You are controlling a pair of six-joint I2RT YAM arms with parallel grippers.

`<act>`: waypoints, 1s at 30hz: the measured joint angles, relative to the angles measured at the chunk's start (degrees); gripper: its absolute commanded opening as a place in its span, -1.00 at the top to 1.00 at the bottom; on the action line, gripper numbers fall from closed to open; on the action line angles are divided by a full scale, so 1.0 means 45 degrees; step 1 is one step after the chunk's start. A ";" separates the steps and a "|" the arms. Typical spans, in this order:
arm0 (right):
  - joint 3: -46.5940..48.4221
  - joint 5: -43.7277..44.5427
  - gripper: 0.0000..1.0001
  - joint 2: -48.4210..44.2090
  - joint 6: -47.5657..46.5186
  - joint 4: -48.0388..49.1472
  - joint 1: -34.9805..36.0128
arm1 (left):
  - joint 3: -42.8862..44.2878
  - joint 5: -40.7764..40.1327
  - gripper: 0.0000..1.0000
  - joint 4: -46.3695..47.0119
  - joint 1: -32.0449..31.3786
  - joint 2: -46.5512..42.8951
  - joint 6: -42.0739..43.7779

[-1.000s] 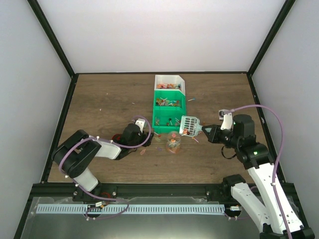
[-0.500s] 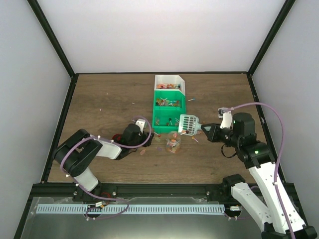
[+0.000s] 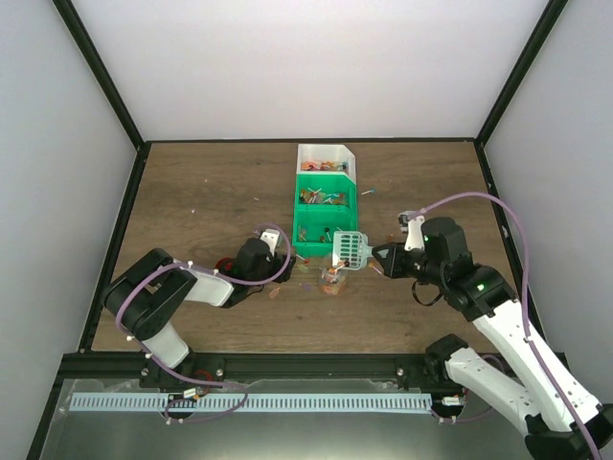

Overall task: Pack the candies
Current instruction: Place the fake candies in the packing bottle.

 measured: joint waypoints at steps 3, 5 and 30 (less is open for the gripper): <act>0.0223 0.0656 0.99 0.0243 0.0253 -0.0005 0.0670 | 0.0000 -0.0024 -0.29 -0.0005 0.0000 0.0000 0.0005; 0.0330 0.0952 0.99 0.0325 0.0340 -0.0010 0.0831 | 0.0000 -0.0049 -0.29 -0.0010 0.0000 0.0000 0.0005; 0.1846 0.2851 0.99 0.1389 0.0457 -0.0874 0.1914 | 0.0005 -0.0141 -0.33 -0.0049 0.0000 -0.0005 0.0102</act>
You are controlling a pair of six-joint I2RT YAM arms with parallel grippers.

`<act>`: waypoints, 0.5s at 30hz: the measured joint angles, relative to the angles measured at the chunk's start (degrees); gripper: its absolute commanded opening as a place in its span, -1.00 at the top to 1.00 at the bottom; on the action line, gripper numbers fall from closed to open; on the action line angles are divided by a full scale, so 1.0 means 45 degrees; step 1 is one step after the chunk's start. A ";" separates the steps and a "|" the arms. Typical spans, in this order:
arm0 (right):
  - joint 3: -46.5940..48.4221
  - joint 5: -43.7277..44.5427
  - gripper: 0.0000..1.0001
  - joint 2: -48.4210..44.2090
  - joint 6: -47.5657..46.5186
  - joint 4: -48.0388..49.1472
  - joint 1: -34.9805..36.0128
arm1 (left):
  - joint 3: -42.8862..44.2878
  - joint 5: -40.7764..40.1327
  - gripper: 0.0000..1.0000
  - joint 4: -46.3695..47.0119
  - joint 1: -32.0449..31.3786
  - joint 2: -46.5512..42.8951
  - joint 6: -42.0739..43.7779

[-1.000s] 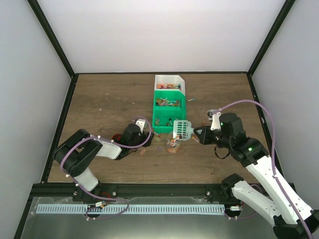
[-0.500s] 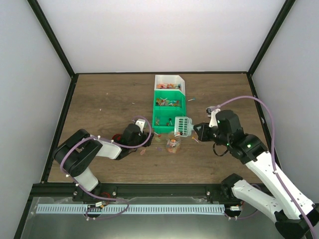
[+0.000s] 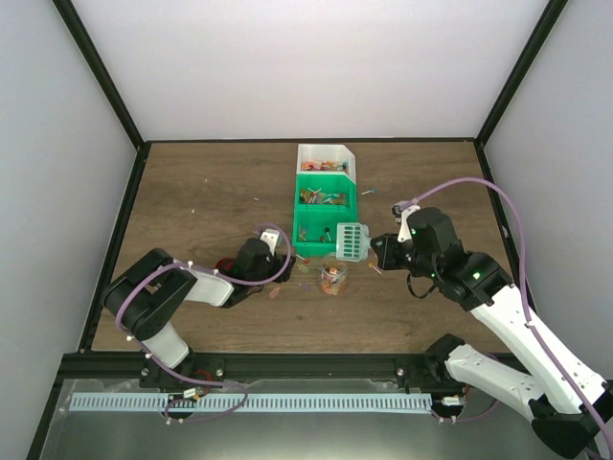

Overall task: Pack the candies
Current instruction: Place the fake candies in the packing bottle.

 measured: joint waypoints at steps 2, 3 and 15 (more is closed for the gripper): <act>0.0005 0.0044 0.99 0.0005 0.0005 -0.0024 0.0019 | -0.0005 0.0000 -0.33 0.0000 0.0000 0.0000 0.0000; 0.0019 0.0063 0.99 -0.0005 0.0015 -0.0049 0.0024 | 0.0000 0.0005 -0.33 -0.0005 0.0000 0.0000 0.0000; 0.0277 0.0976 0.99 -0.0457 0.0879 0.1180 0.0053 | -0.0724 -0.0340 -0.39 -0.1059 0.0000 -0.2710 -0.0063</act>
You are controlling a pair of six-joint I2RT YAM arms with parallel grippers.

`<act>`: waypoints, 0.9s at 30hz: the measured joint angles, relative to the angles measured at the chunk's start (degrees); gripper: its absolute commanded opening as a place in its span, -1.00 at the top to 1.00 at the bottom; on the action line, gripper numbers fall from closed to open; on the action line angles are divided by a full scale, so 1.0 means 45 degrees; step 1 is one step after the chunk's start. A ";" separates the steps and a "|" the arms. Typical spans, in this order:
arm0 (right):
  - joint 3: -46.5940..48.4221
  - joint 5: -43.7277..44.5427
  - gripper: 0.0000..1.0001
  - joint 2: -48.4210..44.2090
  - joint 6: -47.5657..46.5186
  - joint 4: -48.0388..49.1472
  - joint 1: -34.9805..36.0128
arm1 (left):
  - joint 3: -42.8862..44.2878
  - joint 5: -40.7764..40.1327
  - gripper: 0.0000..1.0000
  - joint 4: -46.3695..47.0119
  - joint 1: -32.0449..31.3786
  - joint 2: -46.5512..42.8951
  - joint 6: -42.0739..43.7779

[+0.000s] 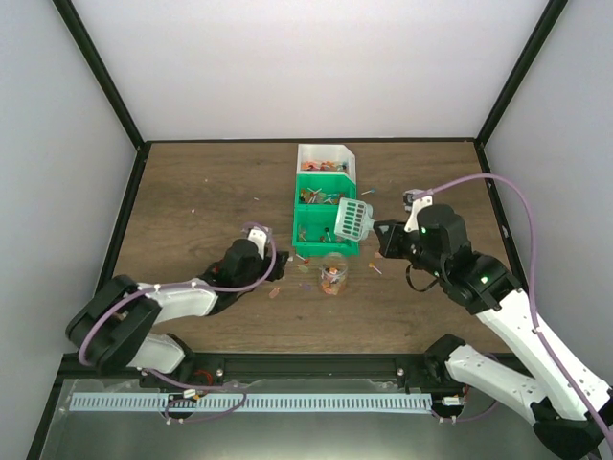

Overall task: Pack the candies
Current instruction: Place the fake candies in the packing bottle, then adjust the storage box at the center of the board.

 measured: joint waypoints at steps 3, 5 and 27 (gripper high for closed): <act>0.0049 -0.0053 0.99 0.0437 0.0117 0.0588 -0.0019 | -0.0015 -0.0389 -0.42 -0.0733 0.0000 -0.1078 -0.0097; 0.0073 -0.0155 0.99 0.0971 0.0170 0.1078 -0.0185 | 0.0131 -0.0505 -0.48 -0.1209 0.0000 -0.1559 -0.0175; 0.4716 -0.7300 0.99 0.9534 -0.0024 0.5649 -0.5513 | 0.6664 -0.0986 -0.47 -0.4716 0.1277 0.4192 0.0097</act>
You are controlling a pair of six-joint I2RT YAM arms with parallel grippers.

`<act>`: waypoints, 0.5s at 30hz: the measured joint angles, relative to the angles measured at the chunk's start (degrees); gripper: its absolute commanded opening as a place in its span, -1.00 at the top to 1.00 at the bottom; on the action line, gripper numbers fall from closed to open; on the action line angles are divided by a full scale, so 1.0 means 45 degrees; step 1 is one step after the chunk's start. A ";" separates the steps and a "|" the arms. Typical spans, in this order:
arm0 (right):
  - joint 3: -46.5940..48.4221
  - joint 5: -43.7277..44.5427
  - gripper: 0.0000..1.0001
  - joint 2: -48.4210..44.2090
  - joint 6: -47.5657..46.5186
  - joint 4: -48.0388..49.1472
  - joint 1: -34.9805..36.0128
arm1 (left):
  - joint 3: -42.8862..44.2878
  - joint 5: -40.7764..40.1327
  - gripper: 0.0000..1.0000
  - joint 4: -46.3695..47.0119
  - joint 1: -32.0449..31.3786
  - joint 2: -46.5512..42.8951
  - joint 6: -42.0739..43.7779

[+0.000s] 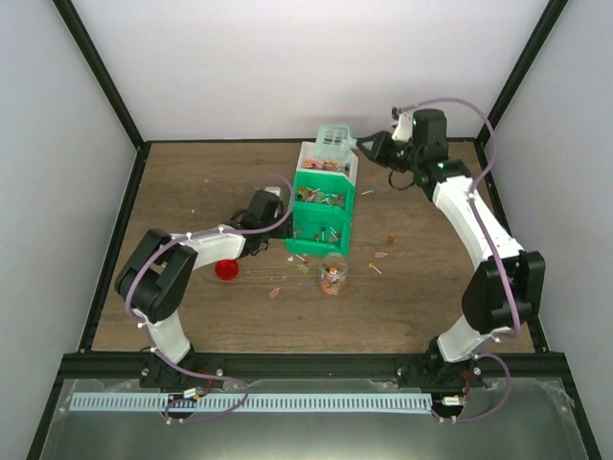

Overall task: Pack the candies
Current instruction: Adjust the storage box at the center of the board.

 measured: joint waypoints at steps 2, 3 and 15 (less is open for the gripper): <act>0.1549 -0.0321 0.99 0.0801 -0.0117 -0.0384 0.0010 | 0.0656 0.0039 -0.47 -0.0967 0.0447 0.0102 0.0058; 0.2254 -0.0437 0.99 0.1156 -0.0155 -0.0680 0.0010 | 0.1137 0.0053 -0.47 -0.1481 0.0656 0.0214 0.0102; 0.5795 -0.0967 0.99 0.3458 0.0767 -0.4371 -0.0816 | 0.8058 0.0860 -0.47 -0.7582 0.2584 0.2827 -0.0102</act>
